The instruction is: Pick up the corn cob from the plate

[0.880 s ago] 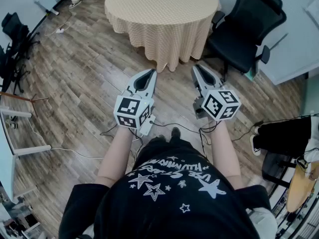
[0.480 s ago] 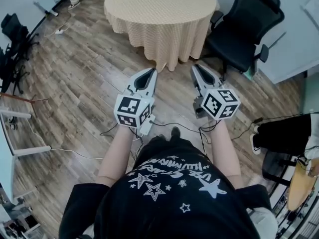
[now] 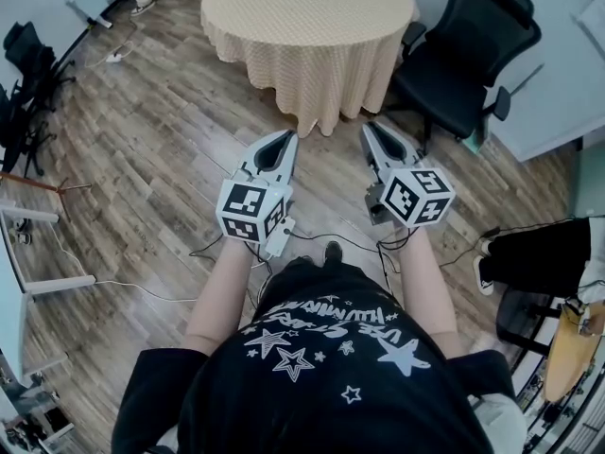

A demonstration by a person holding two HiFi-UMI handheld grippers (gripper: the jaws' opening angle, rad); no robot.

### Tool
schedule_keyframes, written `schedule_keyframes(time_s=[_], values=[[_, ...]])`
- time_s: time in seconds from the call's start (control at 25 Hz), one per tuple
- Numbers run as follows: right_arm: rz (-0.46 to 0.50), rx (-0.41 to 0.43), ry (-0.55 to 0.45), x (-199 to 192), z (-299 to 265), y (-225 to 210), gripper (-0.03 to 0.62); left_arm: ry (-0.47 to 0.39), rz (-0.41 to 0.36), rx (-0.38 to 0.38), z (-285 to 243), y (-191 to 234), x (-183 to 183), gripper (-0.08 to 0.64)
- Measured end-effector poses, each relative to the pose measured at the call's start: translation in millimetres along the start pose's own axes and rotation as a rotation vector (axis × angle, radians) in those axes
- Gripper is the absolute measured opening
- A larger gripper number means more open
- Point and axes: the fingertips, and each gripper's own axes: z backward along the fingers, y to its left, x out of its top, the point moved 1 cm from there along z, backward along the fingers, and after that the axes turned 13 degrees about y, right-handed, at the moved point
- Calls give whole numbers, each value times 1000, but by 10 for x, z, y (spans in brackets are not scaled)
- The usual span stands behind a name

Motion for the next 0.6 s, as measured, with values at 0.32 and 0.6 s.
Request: schedule_keyframes(time_s=[0.32, 0.6], values=[[-36, 4, -66, 52, 19, 13, 57, -26, 1, -15, 63, 98, 2, 9], [-48, 5, -95, 63, -30, -61, 57, -18, -11, -3, 44, 182, -9, 11]])
